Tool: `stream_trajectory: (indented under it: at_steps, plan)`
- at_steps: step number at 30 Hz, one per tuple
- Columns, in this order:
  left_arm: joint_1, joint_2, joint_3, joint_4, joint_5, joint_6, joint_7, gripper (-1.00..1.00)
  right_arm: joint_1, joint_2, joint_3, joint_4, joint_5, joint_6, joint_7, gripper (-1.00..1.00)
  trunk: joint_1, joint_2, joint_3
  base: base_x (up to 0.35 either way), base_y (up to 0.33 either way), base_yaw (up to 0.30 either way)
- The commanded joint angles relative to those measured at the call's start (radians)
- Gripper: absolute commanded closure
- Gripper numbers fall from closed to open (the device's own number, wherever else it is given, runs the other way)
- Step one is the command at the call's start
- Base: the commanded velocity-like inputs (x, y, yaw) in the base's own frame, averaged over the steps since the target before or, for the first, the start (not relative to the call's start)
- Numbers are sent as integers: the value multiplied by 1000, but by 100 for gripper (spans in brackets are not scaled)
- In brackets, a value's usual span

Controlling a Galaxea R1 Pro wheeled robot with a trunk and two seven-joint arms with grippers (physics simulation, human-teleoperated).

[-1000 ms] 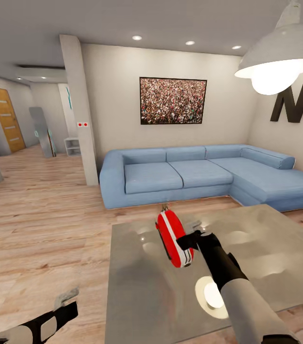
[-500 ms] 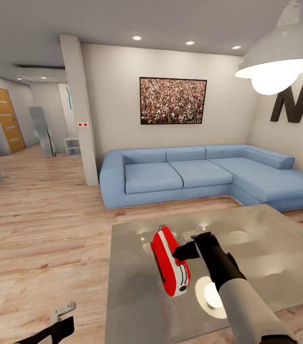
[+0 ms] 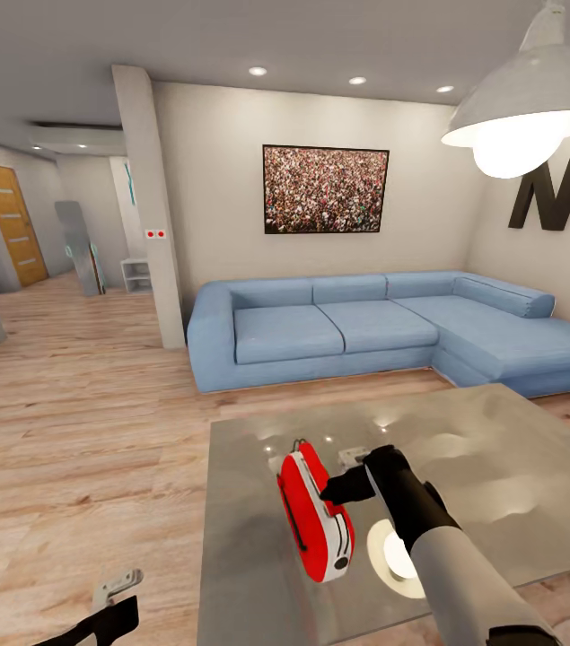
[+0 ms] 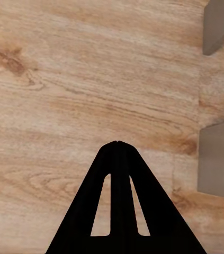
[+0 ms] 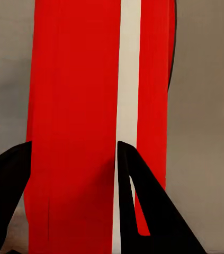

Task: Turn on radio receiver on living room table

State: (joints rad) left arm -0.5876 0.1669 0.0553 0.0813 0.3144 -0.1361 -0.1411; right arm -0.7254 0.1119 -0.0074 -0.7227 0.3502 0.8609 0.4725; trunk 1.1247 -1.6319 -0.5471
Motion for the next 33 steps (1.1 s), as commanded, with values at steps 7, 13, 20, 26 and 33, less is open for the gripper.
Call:
stream_trajectory:
  at_steps: [7,13,20,26,33]
  plan:
    - [3,-5,0,0,1,-1,-1,100,0,-1,0,6,-10,2,7,100,0,0,0,0,0,0]
    - [4,-4,0,0,0,-19,0,100,-1,-1,0,7,-11,3,8,100,0,0,0,0,0,0]
    - [5,-3,0,0,1,-22,0,100,-1,-1,0,7,-11,3,3,100,0,0,0,0,0,0]
    - [5,-3,1,0,2,-20,-1,100,0,-3,0,8,-11,3,2,100,0,0,0,0,0,0]
    - [5,-1,1,0,2,-16,-2,100,0,-2,0,31,-10,6,9,100,0,0,0,0,0,0]
